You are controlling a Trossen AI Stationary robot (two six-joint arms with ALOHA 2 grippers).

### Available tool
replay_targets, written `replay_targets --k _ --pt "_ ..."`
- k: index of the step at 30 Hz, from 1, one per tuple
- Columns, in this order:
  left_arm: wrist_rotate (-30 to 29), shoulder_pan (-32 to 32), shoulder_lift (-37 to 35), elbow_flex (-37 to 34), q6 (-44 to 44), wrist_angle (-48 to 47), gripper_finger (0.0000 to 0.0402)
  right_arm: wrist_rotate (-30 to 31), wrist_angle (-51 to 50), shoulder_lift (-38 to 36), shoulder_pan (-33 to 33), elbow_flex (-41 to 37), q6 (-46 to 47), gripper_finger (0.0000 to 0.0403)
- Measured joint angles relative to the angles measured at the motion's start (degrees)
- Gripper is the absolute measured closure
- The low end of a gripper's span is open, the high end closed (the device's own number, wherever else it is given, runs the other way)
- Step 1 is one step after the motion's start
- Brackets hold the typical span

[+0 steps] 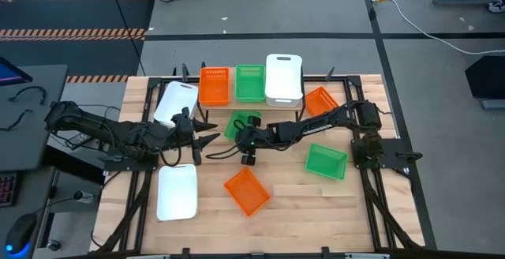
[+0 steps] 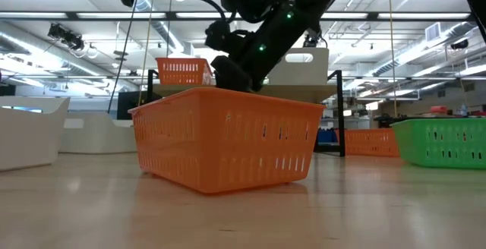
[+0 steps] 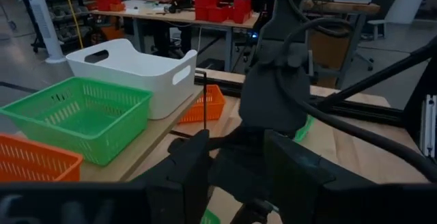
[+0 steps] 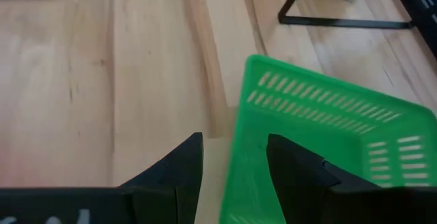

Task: Stack baskets on shelf by color
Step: Stack the left green bin on top of the green bin on the shelf

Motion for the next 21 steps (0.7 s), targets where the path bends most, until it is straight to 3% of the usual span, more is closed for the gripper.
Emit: replay_targets --k 21 --pt "-0.1 0.0 -0.3 0.0 6.0 4.1 0.0253 0.4 0.0 2.9 0.0 0.1 5.8 0.0235"
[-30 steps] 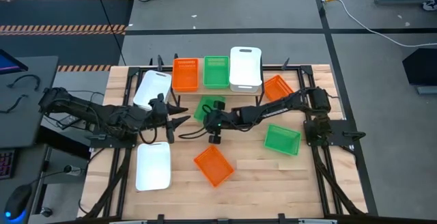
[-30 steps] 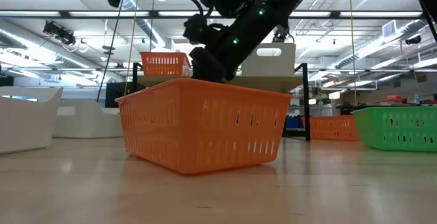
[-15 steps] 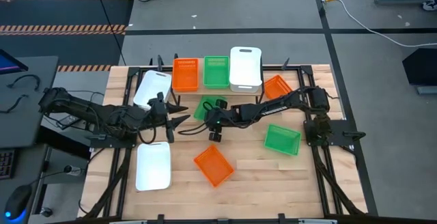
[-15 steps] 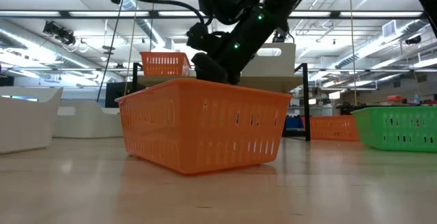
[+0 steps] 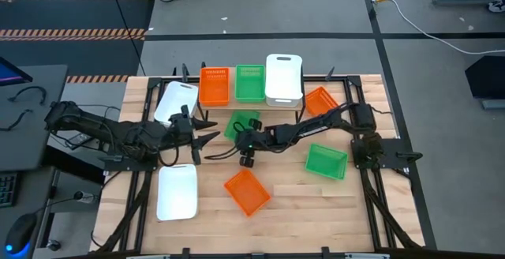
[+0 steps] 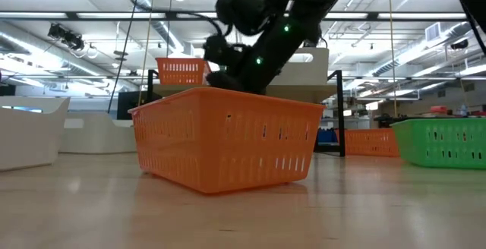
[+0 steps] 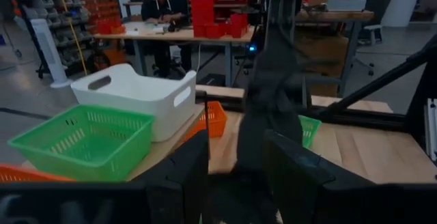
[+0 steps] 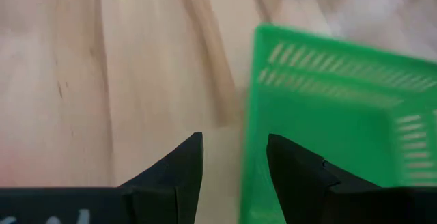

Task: Stack baskets on shelf by color
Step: Stack the left green bin on top of the green bin on the shelf

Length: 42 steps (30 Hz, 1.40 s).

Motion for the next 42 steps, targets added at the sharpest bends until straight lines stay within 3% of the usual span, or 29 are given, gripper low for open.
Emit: replay_targets --k 12,16,23,32,42 --pt "0.0 0.0 -0.7 0.1 1.5 2.1 0.0253 0.1 -0.6 2.2 0.8 -0.2 -2.6 0.0258" --pt "0.0 -0.2 -0.7 0.1 1.4 2.2 0.0253 0.3 -1.2 2.2 0.7 -0.2 -3.2 0.0294" --pt "0.0 -0.2 -0.7 0.1 1.1 1.8 0.0253 -0.6 -2.0 2.2 0.7 -0.2 -5.4 0.0391" --pt "0.0 -0.2 -0.7 0.1 1.3 1.8 0.0253 -7.7 -2.5 -0.2 3.1 -0.2 -6.0 0.0397" --pt "0.0 -0.2 -0.7 0.1 1.4 1.9 0.0253 -7.6 -4.9 -14.8 8.4 -0.2 -11.9 0.0399"
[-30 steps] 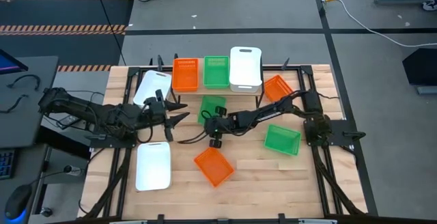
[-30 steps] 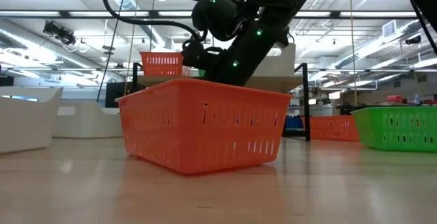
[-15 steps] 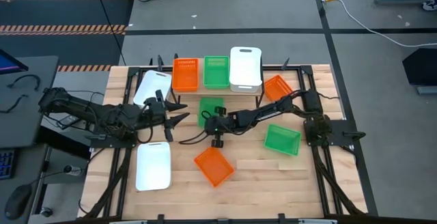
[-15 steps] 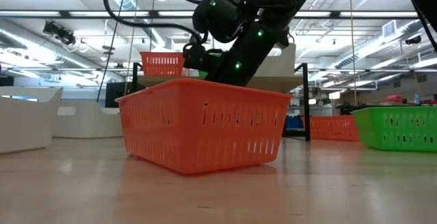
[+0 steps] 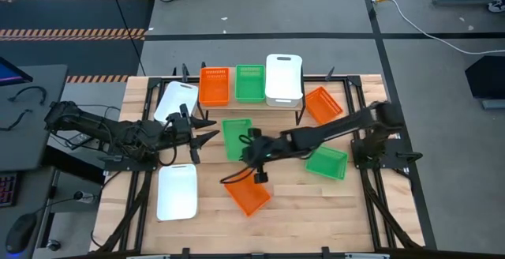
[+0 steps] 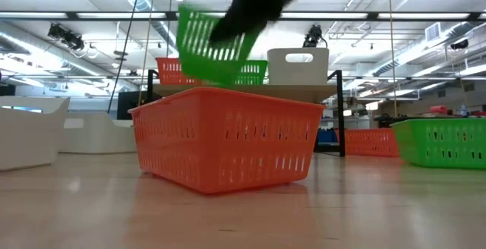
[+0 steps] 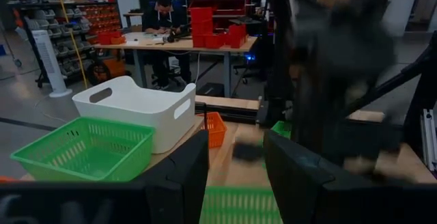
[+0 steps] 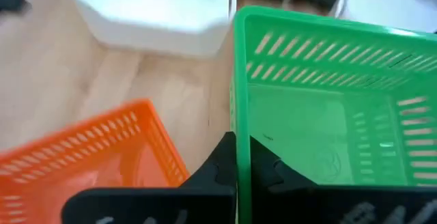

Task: Stack baskets on shelf by color
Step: Stack the left green bin on top of the green bin on the shelf

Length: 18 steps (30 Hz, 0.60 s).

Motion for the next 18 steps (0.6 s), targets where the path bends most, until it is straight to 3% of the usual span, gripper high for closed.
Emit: replay_targets --k 5,10,14,18 --pt "0.0 0.0 0.0 0.0 0.0 0.0 0.0253 4.4 -2.5 -9.8 0.1 0.0 -5.0 0.0399" --pt "0.0 0.0 0.0 0.0 0.2 0.8 0.0253 4.0 -1.9 -17.4 -4.1 0.0 -11.5 0.0400" --pt "0.0 0.0 0.0 0.0 0.2 1.5 0.0253 -1.9 -2.6 -18.6 -10.1 1.3 -14.9 0.0400" --pt "0.0 0.0 0.0 0.0 0.2 1.6 0.0253 -7.7 -7.4 -13.9 -15.4 8.4 -17.3 0.0400"
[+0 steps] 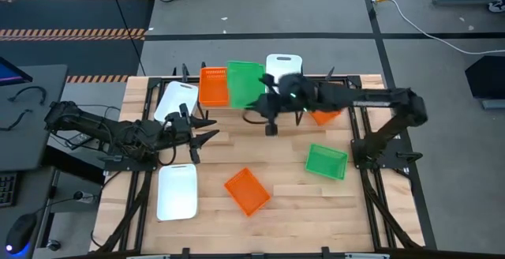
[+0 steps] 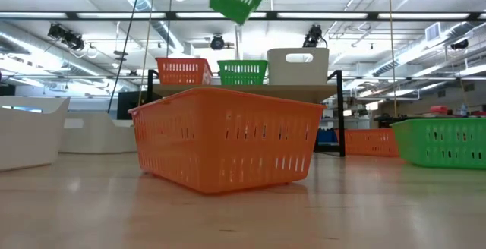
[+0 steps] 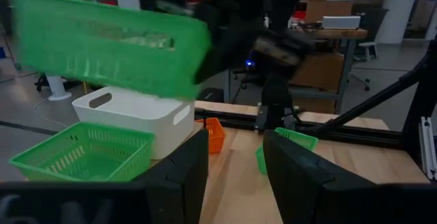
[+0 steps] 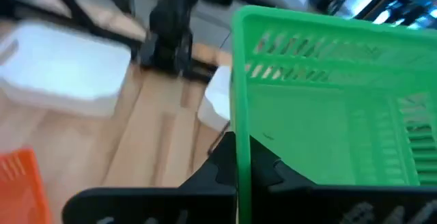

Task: Stack baskets on shelf by color
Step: Stack the left green bin on top of the green bin on the shelf

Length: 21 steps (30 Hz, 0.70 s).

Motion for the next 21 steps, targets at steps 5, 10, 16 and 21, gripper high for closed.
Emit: replay_targets --k 5,10,16,21 --pt "0.0 0.0 0.0 0.0 0.0 0.0 0.0253 -1.9 -15.7 10.1 -5.4 13.5 -6.2 0.0400" --pt "0.0 0.0 0.0 0.0 0.0 -0.1 0.0253 -2.3 -23.4 17.9 -10.0 24.1 -6.8 0.0400" --pt "0.0 0.0 0.0 0.0 0.1 -0.2 0.0253 -3.3 -27.2 22.4 -13.8 30.3 -3.3 0.0400" --pt "0.0 0.0 0.0 0.0 0.7 -0.2 0.0253 -3.5 -32.5 23.1 -15.0 30.2 -2.3 0.0400"
